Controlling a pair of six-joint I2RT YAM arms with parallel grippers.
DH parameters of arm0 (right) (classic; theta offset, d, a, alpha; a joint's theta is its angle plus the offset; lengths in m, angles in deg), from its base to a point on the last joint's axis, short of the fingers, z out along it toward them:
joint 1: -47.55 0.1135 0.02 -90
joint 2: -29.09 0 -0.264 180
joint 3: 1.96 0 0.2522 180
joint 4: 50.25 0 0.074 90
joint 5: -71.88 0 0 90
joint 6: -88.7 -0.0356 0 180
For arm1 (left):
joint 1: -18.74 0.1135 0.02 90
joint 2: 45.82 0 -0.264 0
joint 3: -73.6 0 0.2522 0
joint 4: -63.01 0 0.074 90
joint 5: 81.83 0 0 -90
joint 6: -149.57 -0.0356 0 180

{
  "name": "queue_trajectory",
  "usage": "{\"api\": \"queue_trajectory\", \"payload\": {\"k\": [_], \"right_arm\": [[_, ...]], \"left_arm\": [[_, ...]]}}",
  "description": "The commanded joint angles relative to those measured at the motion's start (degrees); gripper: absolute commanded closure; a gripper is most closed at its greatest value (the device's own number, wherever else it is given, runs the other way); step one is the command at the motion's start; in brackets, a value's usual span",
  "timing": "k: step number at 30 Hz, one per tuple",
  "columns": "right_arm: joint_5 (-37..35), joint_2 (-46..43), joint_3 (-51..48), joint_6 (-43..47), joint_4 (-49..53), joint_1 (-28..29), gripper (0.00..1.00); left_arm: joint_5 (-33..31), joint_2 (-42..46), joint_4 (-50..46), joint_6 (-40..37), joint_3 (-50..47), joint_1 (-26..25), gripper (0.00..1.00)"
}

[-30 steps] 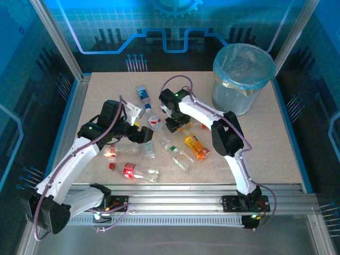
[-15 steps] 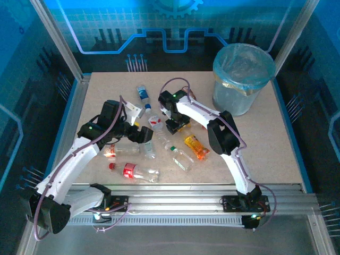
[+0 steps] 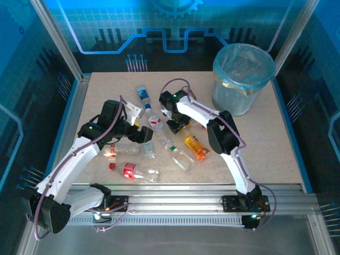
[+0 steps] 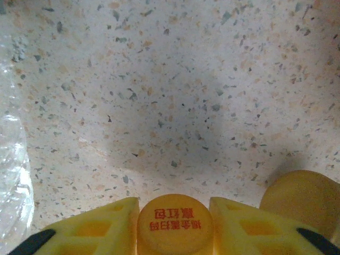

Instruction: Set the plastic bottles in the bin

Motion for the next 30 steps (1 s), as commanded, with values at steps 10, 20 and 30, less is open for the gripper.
{"api": "queue_trajectory", "payload": {"k": [10, 20, 30], "right_arm": [[-0.91, -8.94, 2.43, 1.34, 3.39, -0.7, 0.71], [2.07, -22.3, 11.65, 3.01, 5.99, -2.93, 0.73], [5.42, -33.02, 19.77, 3.14, -7.63, -14.85, 0.97]], "left_arm": [[-0.49, 0.07, -1.31, -0.24, 4.58, -0.35, 0.14], [1.36, -2.23, 1.04, 5.44, 14.64, -0.45, 0.22], [5.4, -14.3, 18.79, 17.89, 29.62, -4.93, 0.33]]}}
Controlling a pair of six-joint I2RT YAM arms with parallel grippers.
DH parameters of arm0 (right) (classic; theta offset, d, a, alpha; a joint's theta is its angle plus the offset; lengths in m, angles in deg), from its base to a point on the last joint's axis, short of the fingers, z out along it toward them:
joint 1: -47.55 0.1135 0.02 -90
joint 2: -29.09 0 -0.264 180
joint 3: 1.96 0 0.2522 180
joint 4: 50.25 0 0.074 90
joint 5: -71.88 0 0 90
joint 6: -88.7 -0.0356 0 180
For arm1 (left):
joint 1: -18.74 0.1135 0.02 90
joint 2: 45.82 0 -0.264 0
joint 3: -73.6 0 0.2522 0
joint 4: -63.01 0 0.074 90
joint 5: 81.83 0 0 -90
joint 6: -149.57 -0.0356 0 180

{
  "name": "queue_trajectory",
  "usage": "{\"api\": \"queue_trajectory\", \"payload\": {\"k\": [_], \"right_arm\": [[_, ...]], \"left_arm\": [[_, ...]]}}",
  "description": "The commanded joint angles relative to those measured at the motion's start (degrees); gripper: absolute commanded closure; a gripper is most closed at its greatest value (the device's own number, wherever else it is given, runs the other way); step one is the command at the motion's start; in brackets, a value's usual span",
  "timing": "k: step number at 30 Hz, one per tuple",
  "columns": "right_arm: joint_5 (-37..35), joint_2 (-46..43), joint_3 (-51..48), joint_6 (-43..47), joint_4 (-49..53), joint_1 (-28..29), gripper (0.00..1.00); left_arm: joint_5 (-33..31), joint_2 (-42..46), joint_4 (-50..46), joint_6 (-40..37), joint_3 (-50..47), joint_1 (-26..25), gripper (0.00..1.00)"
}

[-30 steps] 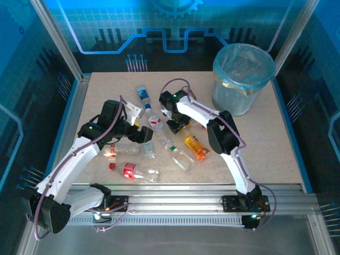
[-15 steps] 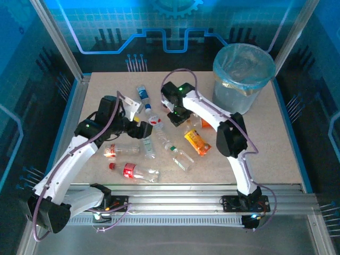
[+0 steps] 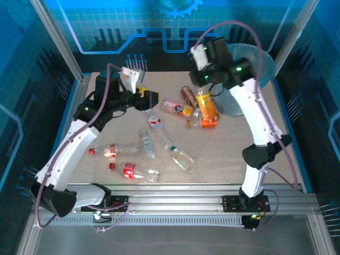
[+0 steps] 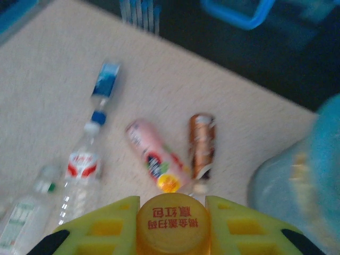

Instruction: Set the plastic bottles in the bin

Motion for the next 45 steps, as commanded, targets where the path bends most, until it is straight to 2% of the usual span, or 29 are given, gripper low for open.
{"api": "queue_trajectory", "payload": {"k": [1, 4, 8, 17, 21, 29, 35, 42, 44, 45], "right_arm": [[2.27, -3.08, 1.31, -0.28, -8.24, -3.78, 1.0], [-0.33, -4.72, 0.09, -0.66, -16.16, -4.97, 1.0], [-7.86, -4.59, 0.29, 1.47, -24.44, -5.54, 1.0], [-20.94, 0.5, 2.32, 6.54, -37.38, -11.7, 1.0], [-22.85, 4.32, 5.53, 6.26, -36.39, -14.3, 1.0], [-27.62, 12.22, 8.83, 9.4, -32.14, -15.04, 1.0], [-29.01, 15.82, 7.26, 10.11, -28.94, -15.38, 1.0], [-29.6, 16.14, 2.18, 8.74, -28.32, -16.52, 1.0], [-29.41, 15.65, 1.0, 8.25, -28.11, -16.91, 0.94], [-29.25, 15.35, 0.29, 8.12, -28.09, -17.14, 0.85]], "left_arm": [[3.25, -4.49, 9.19, 4.18, 6.34, -3.54, 0.33], [3.48, -11.81, 8.88, 2.57, 16.1, -6.0, 0.34], [3.96, -20.21, 8.41, 2.4, 27.25, -7.72, 0.34], [6.02, -31.7, 11.93, 6.04, 37.97, -8.32, 0.34], [6.3, -33.79, 12.33, 5.86, 38.69, -8.34, 0.34], [6.81, -36.8, 10.86, 5.22, 39.24, -8.34, 0.33], [6.43, -37.69, 9.17, 3.92, 37.85, -8.22, 0.31], [6.9, -38.35, 9.78, 4.79, 36.38, -7.82, 0.29], [6.91, -38.39, 10.12, 5.37, 36.33, -7.65, 0.29], [6.94, -38.44, 10.31, 5.61, 36.38, -7.56, 0.29]]}}
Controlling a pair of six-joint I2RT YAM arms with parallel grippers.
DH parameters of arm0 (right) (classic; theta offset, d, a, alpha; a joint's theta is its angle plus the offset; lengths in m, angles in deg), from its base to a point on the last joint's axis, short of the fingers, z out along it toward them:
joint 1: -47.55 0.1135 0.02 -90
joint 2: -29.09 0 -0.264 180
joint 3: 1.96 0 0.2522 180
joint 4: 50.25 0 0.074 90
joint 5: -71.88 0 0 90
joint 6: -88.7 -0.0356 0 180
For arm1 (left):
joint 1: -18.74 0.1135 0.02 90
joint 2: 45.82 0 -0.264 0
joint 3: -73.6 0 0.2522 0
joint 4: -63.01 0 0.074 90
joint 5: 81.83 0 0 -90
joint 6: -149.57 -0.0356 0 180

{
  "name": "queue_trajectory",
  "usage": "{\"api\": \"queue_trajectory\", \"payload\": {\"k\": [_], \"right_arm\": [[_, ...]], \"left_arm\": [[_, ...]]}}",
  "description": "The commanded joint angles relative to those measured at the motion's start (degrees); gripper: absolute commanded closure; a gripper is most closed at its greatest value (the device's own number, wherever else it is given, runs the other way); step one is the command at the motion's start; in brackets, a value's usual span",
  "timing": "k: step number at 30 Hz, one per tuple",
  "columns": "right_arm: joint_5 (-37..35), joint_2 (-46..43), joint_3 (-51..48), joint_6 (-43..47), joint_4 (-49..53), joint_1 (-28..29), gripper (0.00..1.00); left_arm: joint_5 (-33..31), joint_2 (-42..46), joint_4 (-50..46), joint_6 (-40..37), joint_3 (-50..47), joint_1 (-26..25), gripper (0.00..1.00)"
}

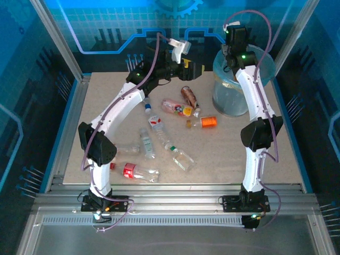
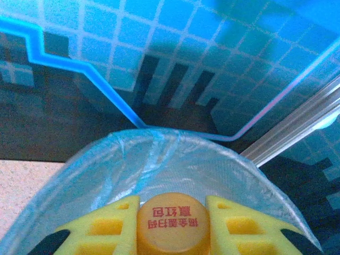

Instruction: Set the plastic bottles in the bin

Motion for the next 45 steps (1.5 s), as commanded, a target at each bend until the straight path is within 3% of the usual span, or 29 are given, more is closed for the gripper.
{"api": "queue_trajectory", "payload": {"k": [1, 5, 7, 16, 23, 28, 37, 45], "right_arm": [[-1.1, -1.17, -1.6, -1.08, 0.37, -1.5, 0.77], [-0.27, -2.14, -2.4, -1.23, 1.1, -1.87, 0.53], [0.28, -2.41, -2.32, -1.46, 1.46, -2.11, 0.48], [2.57, -3.26, 0.47, -1.92, 4.86, -1.71, 0.46], [4.59, -6.82, 1.32, -1.82, 6.87, 1.86, 0.46], [4.16, -11.3, 0.02, -1.82, 8.91, 6.56, 0.46], [7.61, -21.74, -14.35, -2.52, 10.48, 18.65, 0.45], [20.49, -22.59, -22.16, -9.58, 12.71, 27.32, 0.39]], "left_arm": [[1.4, -0.56, 0.6, 0.9, -0.32, 0.51, 0.29], [1.24, -0.78, 0.23, 1.8, 0.41, 0.85, 0.29], [1.16, -0.54, -0.1, 1.91, 0.41, 0.97, 0.29], [1.03, 0.93, -0.44, 2.6, -0.84, 1.2, 0.29], [0.35, 5.7, -1.37, 2.19, -3.97, 1.22, 0.29], [-1.97, 13.53, -1.34, 1.0, -12.52, 1.34, 0.29], [-10.05, 31.93, -6.37, -2.77, -33.11, 1.99, 0.28], [-16.39, 46.51, -17.6, 0.6, -46.4, 7.59, 0.25]]}}
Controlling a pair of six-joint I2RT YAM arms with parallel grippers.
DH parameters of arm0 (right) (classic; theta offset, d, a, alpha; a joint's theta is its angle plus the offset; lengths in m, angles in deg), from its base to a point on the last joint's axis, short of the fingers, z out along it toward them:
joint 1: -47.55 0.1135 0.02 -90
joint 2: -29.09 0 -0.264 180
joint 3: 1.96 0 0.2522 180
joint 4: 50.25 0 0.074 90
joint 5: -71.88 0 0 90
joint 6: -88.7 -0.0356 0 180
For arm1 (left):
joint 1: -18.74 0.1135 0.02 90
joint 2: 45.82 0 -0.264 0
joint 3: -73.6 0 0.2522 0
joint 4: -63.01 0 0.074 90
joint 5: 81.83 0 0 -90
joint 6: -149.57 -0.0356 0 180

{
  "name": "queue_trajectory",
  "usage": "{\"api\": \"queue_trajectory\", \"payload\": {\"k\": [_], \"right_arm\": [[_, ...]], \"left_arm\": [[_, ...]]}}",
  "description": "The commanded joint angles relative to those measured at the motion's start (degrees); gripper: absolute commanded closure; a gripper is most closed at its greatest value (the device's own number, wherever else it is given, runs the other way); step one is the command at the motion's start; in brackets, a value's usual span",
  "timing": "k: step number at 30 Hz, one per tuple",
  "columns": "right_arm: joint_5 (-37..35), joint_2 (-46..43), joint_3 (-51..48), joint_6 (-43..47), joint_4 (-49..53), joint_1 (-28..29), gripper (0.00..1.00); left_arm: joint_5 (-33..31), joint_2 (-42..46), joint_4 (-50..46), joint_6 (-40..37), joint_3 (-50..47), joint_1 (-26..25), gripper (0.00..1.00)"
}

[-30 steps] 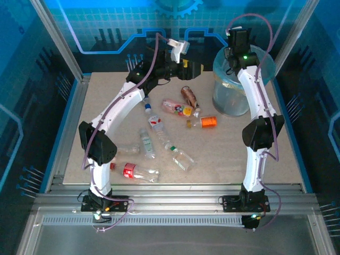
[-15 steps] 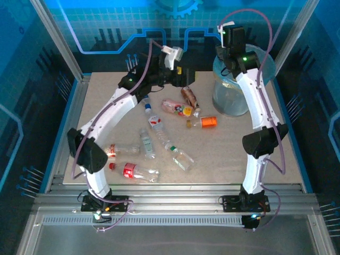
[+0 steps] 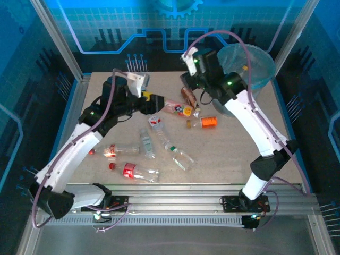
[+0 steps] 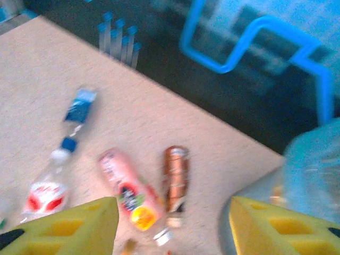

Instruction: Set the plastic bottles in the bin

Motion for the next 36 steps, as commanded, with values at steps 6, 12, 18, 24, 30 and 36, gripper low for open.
{"api": "queue_trajectory", "payload": {"k": [6, 12, 18, 24, 30, 36], "right_arm": [[9.17, 10.25, 7.08, -8.6, 8.25, 4.05, 0.33], [12.21, 24.3, 22.45, -11.53, 15.33, 4.57, 0.28], [14.72, 37.9, 36.2, -11.21, 17.25, 4.77, 0.28], [19.54, 44.98, 36.16, -12.27, 10.04, 4.75, 0.3], [22.41, 51.53, 37.29, -14.24, 8.53, 4.97, 0.28], [22.35, 54.65, 37.22, -13.9, 10.6, 4.96, 0.26]], "left_arm": [[-3.03, 8.55, -12.54, 3.36, -8.27, 10.45, 0.25], [1.32, 7.66, -11.47, 3.14, -13.13, 18.4, 0.25], [7.11, 3.26, -6.54, 3.45, -16.45, 23.5, 0.25], [10.26, 0.17, -5.91, 3.27, -16.22, 24.08, 0.26], [10.86, 0.24, -5.57, 2.48, -16.9, 24.25, 0.26], [12.18, -0.36, -5.3, 2.3, -17.01, 24.26, 0.26]]}}
